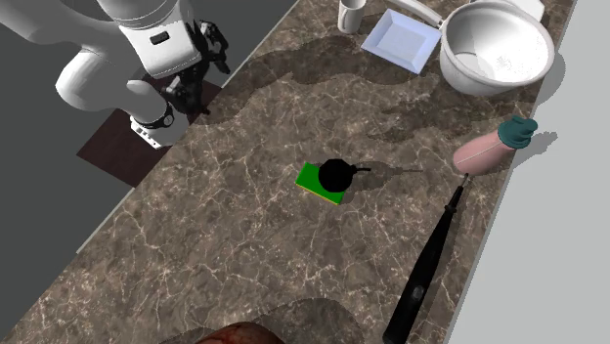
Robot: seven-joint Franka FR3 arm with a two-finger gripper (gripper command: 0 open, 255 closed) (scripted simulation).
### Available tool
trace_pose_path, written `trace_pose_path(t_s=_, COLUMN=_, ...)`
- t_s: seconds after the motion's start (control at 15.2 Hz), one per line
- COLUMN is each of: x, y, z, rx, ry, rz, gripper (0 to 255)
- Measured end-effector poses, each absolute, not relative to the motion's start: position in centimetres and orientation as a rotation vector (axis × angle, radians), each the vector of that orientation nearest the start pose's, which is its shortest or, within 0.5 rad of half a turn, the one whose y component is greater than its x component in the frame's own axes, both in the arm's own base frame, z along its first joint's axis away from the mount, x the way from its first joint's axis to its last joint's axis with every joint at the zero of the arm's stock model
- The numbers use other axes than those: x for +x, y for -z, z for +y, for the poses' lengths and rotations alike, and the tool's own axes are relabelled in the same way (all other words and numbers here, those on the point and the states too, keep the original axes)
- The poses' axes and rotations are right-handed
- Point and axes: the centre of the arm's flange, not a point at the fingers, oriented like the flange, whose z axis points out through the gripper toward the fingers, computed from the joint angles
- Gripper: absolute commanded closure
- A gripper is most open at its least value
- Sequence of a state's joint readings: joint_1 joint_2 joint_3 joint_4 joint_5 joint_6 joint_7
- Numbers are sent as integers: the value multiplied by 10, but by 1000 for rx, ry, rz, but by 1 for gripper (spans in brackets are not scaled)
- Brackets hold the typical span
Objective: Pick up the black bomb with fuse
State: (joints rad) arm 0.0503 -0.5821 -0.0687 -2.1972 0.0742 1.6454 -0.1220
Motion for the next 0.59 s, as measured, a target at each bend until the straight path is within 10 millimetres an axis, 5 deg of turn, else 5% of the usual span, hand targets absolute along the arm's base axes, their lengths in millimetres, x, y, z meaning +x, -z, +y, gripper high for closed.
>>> trace_pose_path(t_s=0.59, x=492, y=-561, z=-17, rx=-2972, ry=1, rz=-490, gripper=0)
